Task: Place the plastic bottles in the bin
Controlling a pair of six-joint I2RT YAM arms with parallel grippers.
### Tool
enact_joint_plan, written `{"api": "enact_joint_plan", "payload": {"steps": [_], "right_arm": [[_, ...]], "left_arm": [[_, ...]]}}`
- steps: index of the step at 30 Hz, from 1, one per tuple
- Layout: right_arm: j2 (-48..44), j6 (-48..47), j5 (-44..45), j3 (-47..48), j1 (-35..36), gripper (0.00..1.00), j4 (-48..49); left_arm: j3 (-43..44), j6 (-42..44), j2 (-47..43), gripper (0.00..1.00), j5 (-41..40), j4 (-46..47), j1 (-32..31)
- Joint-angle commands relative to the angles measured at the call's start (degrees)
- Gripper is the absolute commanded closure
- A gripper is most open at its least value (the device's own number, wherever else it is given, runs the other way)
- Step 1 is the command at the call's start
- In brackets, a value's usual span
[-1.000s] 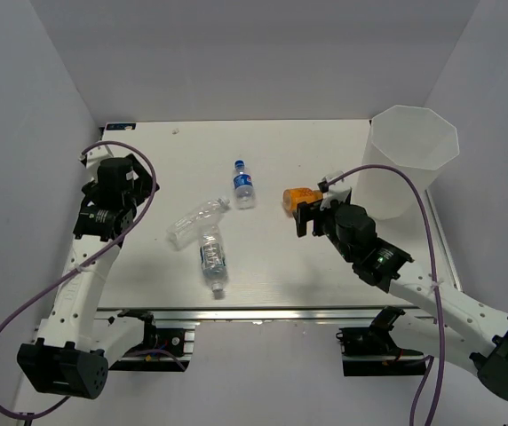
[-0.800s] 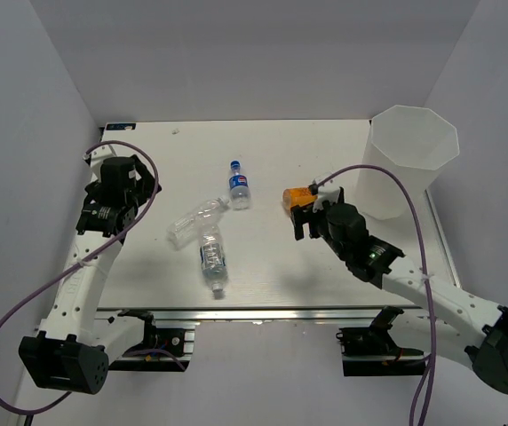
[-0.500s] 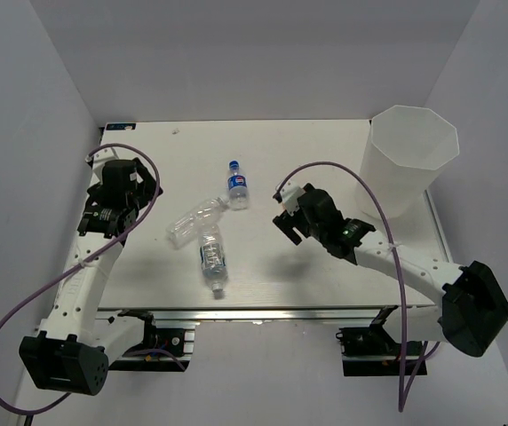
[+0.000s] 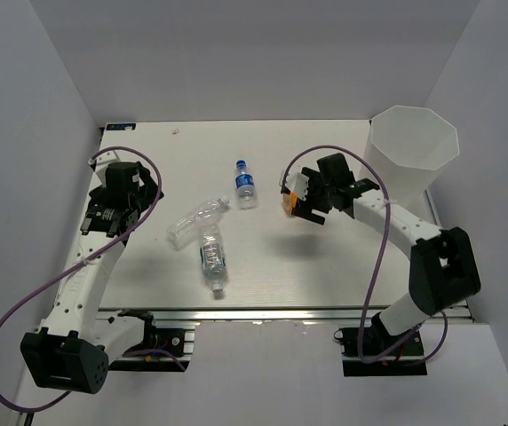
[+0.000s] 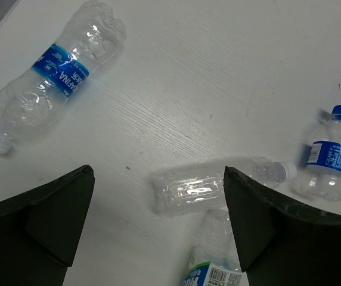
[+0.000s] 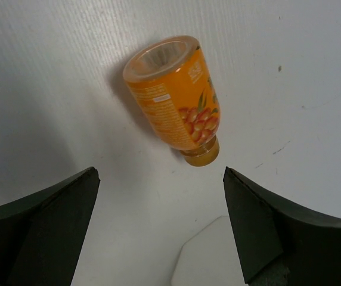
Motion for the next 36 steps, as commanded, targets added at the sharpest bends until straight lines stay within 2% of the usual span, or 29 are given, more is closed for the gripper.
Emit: {"api": "enact_joint_plan", "payload": {"steps": [1,6,9,14,16,17,20,21,23,24,25,27,28,29,30,31,32,33,36], "right_arm": [[4.7,-7.2,-6.8,6.3,-2.6,0.11,-4.8],[14.0,-10.9,-9.7,13.5,-4.3,0.11,-5.2],[20.0,-13.0,-12.7,17.6,-4.7,0.11,-9.1],[27.9,-11.1,-23.5,24.4,-4.7,0.11,-10.6],[29.2,-10.3,-26.1,25.4,-4.7,0.20,-10.7],[29.9,-9.3,-26.1,26.0,-4.7,0.30,-10.8],[28.7,-5.3,-25.2,28.6,-4.7,0.46,-12.3],[27.7,-4.8,-25.0,28.9,-4.7,0.57,-12.7],[23.0,-2.8,-24.9,28.2,-4.7,0.62,-12.3],[20.8,-1.4,-24.8,27.6,-4.7,0.74,-11.2],[15.7,0.6,-24.4,27.1,-4.7,0.81,-9.8],[9.9,10.3,-22.3,25.0,-4.7,0.90,-1.6],[7.1,14.3,-17.7,24.2,-4.7,0.93,1.9],[1.4,22.0,-14.4,23.3,-4.7,0.93,8.9],[-1.5,25.7,-10.7,21.3,-4.7,0.95,12.6],[-6.6,29.4,-1.3,20.3,-4.7,0.96,16.1],[-8.5,35.7,3.6,19.5,-5.4,0.92,21.2],[-10.3,37.5,10.6,18.9,-6.1,0.89,22.5],[-12.9,45.2,18.6,21.0,-11.5,0.89,19.2]], "left_arm": [[0.0,0.2,-0.2,0.02,-2.6,-0.3,0.3],[0.1,0.6,1.2,0.02,-4.1,0.1,0.6],[0.9,0.8,3.2,0.02,-5.1,-0.7,0.8],[0.2,0.9,5.1,0.02,-5.6,-0.3,1.1],[0.6,0.9,6.5,0.02,-5.5,-0.8,1.1],[1.5,0.7,7.4,0.02,-5.5,-1.6,1.1],[1.5,0.6,7.2,0.02,-5.3,-1.7,1.1],[1.2,0.6,6.4,0.02,-4.9,-1.5,1.1],[0.7,0.6,5.4,0.02,-3.5,-0.7,1.1],[0.6,0.5,4.8,0.02,-2.9,-0.5,1.1],[0.4,0.5,3.4,0.02,-2.4,-0.3,1.1],[0.2,0.5,1.9,0.02,-0.9,0.6,1.1],[-0.1,0.5,0.5,0.02,-0.6,1.0,1.1],[-0.6,0.5,-0.3,0.02,0.5,1.6,1.1],[-0.8,0.3,-1.0,0.02,0.9,1.9,1.1],[-0.9,0.2,-1.5,0.02,1.4,2.0,1.1],[-1.1,-0.2,-2.5,0.02,1.8,2.0,1.1],[-1.1,-0.8,-2.9,0.02,2.4,1.9,1.1],[-1.6,-1.9,-4.2,0.02,5.1,1.3,1.0]]}}
